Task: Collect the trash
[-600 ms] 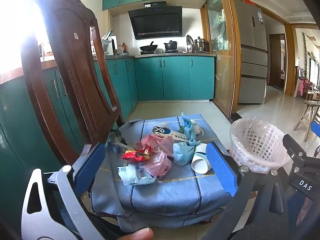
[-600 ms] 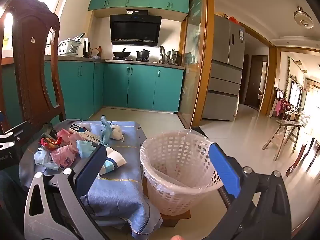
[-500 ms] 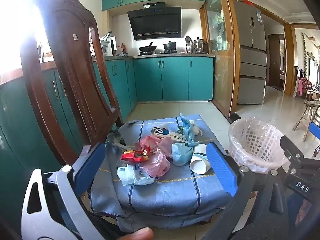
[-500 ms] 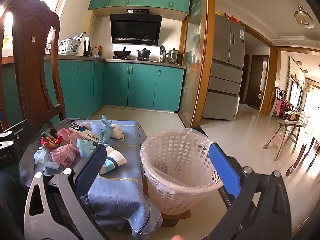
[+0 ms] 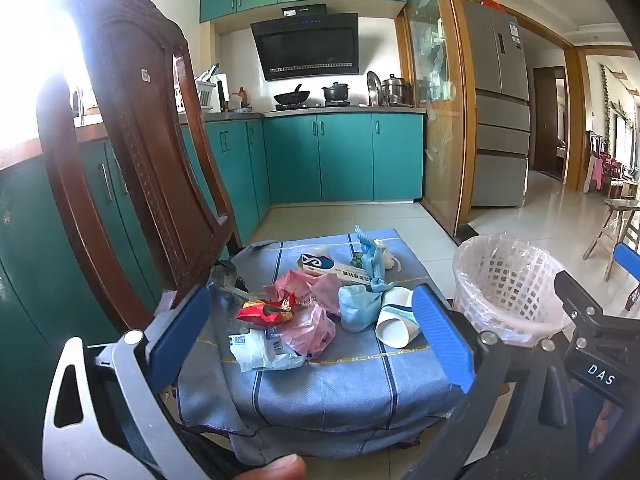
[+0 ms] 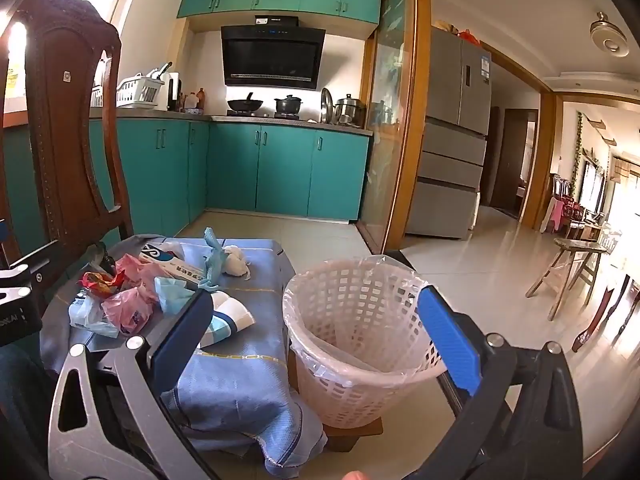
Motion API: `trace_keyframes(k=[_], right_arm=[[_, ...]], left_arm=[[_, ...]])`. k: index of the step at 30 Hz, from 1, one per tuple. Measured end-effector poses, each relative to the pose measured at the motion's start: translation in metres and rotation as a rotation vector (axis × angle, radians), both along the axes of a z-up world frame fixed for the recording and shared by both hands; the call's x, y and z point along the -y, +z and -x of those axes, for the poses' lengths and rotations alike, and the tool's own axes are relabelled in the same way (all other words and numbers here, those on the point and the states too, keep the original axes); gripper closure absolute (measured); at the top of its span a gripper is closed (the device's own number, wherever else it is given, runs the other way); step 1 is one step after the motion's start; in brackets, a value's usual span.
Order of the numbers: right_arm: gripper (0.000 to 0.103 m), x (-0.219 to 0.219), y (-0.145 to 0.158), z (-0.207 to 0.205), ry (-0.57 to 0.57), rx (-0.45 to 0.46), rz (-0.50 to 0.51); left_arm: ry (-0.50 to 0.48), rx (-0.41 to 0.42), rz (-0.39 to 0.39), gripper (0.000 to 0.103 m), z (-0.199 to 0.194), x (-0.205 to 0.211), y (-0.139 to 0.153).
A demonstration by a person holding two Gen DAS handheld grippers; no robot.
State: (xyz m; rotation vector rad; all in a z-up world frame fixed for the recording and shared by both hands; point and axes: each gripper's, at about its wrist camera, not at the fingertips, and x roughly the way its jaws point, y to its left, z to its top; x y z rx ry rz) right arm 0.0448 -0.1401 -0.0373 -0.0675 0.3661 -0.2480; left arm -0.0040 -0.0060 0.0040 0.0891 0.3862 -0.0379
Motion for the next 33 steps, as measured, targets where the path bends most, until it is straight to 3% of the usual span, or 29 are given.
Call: trace_keyframes(k=[33], right_arm=[[0.003,-0.0024,0.0038,0.0019,0.006,0.003,0.003]], left_arm=[[-0.011,0.000,-0.005,0.003,0.0042,0.0025,0.0009]])
